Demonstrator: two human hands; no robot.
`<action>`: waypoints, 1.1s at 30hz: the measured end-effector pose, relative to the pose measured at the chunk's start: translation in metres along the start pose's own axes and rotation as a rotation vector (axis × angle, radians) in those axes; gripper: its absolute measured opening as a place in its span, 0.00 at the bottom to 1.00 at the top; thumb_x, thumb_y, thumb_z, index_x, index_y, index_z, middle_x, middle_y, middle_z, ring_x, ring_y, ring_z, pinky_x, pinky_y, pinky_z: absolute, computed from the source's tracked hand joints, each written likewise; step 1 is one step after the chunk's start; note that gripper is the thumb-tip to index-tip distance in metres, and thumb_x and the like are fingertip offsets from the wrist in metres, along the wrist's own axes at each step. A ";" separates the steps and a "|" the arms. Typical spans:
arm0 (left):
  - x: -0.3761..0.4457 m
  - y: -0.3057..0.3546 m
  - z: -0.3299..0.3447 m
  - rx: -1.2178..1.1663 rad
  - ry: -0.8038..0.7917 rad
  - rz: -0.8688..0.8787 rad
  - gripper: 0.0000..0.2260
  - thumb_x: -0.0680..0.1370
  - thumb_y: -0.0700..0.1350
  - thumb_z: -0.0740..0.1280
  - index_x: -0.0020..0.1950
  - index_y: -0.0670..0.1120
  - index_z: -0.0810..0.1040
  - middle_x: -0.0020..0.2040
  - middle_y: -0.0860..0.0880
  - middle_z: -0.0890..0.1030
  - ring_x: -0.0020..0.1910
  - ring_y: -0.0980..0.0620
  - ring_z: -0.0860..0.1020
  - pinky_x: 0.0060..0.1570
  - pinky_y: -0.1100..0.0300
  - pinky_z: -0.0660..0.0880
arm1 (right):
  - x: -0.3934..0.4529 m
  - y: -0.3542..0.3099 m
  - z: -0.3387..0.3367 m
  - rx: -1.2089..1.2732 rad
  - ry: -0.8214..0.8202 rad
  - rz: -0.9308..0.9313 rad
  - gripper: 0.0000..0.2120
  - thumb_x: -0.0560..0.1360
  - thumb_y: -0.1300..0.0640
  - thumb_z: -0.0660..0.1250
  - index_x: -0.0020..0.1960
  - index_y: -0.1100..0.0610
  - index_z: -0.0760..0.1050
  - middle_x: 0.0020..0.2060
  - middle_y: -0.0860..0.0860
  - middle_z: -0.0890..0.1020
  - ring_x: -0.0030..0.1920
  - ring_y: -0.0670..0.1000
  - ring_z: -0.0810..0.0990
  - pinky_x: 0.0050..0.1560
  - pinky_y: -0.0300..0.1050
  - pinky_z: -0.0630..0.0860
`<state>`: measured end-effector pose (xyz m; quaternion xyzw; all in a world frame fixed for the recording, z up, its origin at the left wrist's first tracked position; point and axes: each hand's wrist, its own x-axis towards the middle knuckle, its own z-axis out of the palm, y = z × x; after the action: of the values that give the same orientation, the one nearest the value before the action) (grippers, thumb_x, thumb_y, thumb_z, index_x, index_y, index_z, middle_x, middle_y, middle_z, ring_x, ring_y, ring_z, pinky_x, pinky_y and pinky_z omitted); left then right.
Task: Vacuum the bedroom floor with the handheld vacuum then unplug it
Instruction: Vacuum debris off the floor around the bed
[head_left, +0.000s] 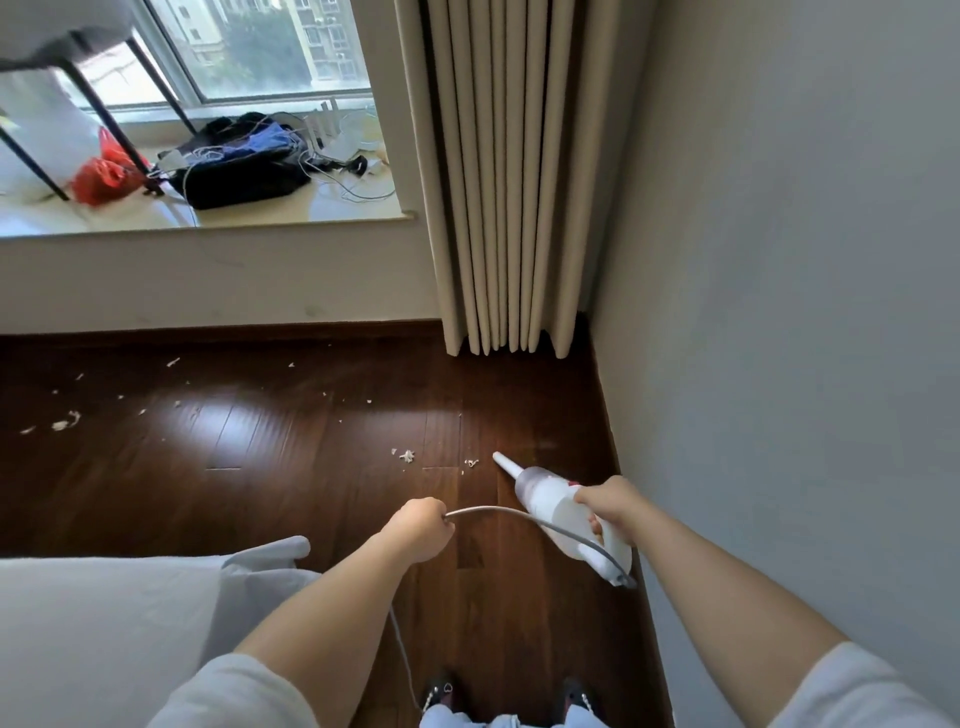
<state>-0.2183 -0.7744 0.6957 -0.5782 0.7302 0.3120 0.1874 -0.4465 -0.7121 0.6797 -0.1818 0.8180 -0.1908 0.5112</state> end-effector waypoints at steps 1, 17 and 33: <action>-0.001 -0.003 -0.001 -0.006 0.000 -0.009 0.13 0.81 0.45 0.58 0.58 0.41 0.77 0.56 0.43 0.79 0.54 0.45 0.78 0.46 0.59 0.73 | -0.001 -0.002 0.006 -0.023 -0.008 0.002 0.15 0.79 0.55 0.63 0.59 0.65 0.71 0.45 0.59 0.74 0.43 0.56 0.73 0.44 0.46 0.71; 0.002 0.018 -0.001 0.027 -0.019 0.020 0.14 0.81 0.46 0.57 0.58 0.39 0.76 0.56 0.42 0.79 0.54 0.44 0.78 0.49 0.57 0.74 | 0.014 0.010 -0.027 -0.032 0.136 0.039 0.15 0.79 0.57 0.62 0.60 0.67 0.73 0.39 0.58 0.75 0.33 0.51 0.72 0.37 0.42 0.70; 0.000 0.030 0.009 -0.025 -0.020 0.011 0.13 0.81 0.45 0.58 0.60 0.41 0.76 0.56 0.44 0.79 0.54 0.46 0.79 0.52 0.57 0.76 | 0.028 0.028 -0.049 0.067 0.189 0.060 0.17 0.76 0.59 0.65 0.62 0.67 0.72 0.42 0.60 0.77 0.32 0.52 0.73 0.32 0.41 0.71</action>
<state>-0.2477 -0.7640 0.6965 -0.5733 0.7276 0.3279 0.1857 -0.5055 -0.6956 0.6648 -0.1212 0.8609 -0.2190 0.4430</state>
